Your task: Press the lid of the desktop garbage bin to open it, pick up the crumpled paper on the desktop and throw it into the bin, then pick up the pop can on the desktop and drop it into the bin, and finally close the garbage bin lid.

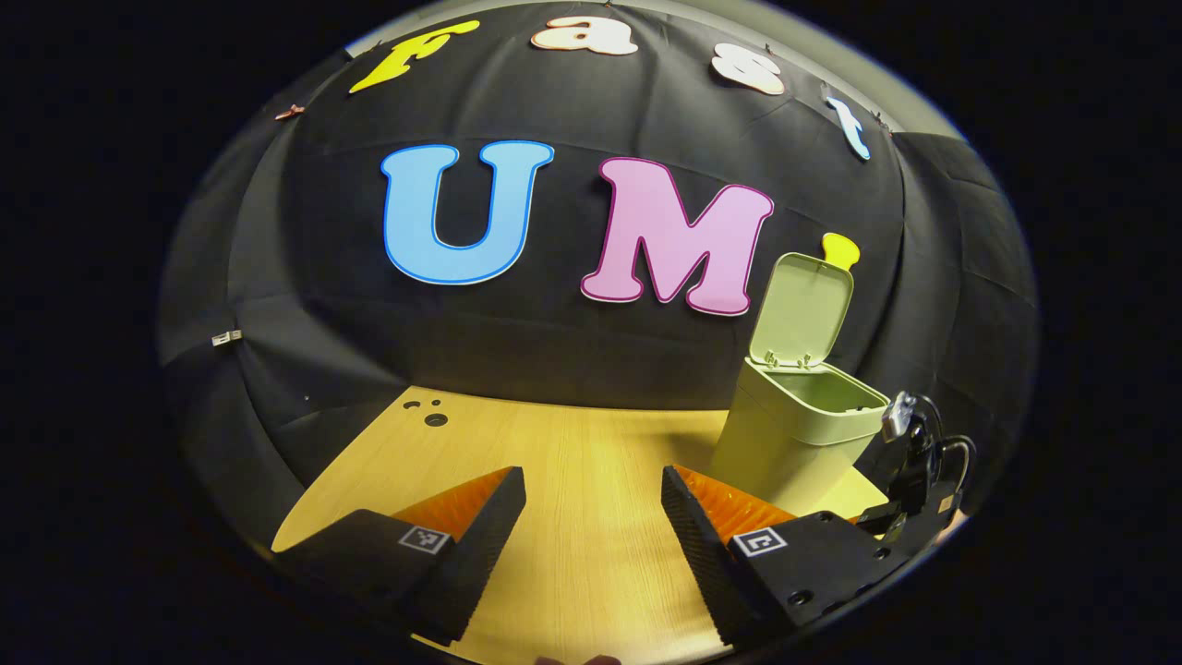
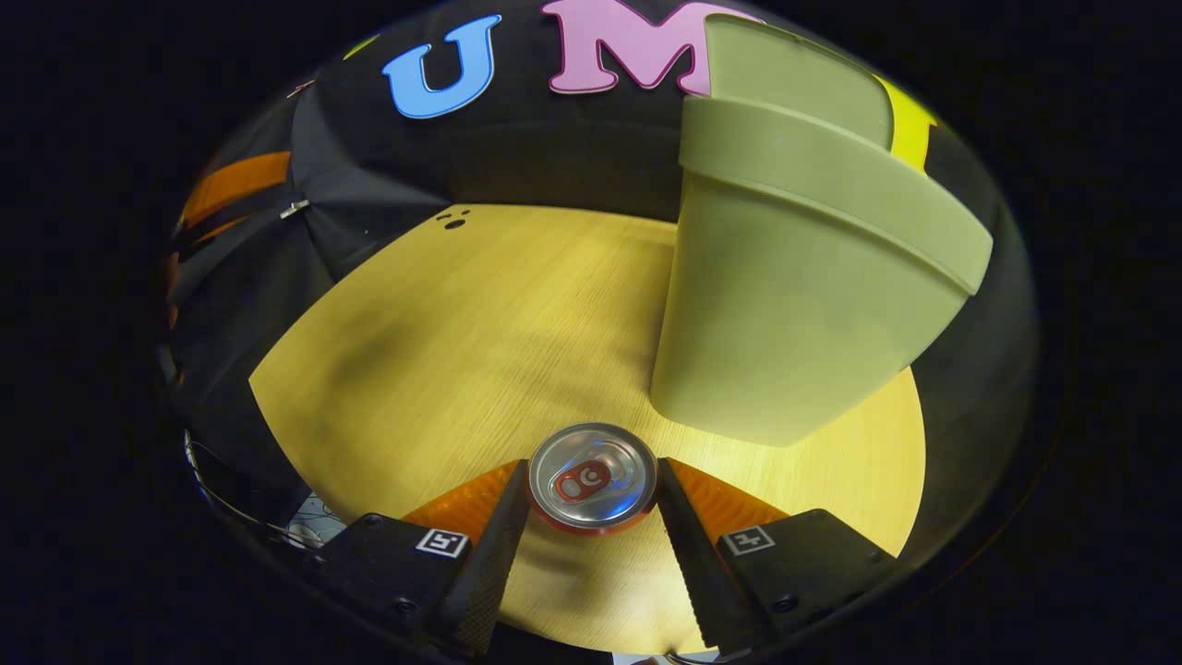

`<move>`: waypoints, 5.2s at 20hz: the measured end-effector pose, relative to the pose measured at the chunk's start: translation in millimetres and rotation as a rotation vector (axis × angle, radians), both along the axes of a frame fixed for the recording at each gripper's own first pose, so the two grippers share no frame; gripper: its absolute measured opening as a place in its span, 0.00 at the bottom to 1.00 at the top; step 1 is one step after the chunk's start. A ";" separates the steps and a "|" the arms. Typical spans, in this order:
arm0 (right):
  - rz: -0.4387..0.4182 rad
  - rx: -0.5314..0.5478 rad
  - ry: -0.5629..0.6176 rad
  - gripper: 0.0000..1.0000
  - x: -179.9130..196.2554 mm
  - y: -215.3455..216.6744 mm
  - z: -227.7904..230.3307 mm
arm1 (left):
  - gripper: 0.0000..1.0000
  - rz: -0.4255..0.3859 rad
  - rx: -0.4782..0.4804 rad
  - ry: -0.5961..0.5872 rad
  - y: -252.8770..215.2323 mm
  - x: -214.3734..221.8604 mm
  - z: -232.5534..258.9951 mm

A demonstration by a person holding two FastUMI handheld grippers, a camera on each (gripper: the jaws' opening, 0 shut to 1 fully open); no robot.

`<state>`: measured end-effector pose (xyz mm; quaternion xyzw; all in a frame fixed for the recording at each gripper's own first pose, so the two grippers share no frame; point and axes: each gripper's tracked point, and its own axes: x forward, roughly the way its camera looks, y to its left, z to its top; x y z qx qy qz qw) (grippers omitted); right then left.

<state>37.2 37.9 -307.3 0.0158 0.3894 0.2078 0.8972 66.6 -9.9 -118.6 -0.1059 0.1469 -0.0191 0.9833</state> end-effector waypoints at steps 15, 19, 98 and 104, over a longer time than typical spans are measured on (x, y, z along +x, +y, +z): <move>-0.066 0.127 -0.265 0.83 52.3 -41.5 202.8 | 0.95 -0.055 -0.027 -0.021 -24.5 6.3 2.3; -0.109 0.140 -0.357 0.83 89.3 -58.4 234.8 | 0.95 -0.054 -0.016 -0.026 -22.1 2.5 4.7; -0.402 0.122 -0.597 0.98 278.7 -142.1 315.6 | 0.95 -0.024 0.010 -0.009 -22.3 -7.9 6.4; -0.398 0.132 -0.601 0.98 222.9 -138.4 296.5 | 0.95 -0.038 -0.008 -0.003 -32.6 -14.8 2.6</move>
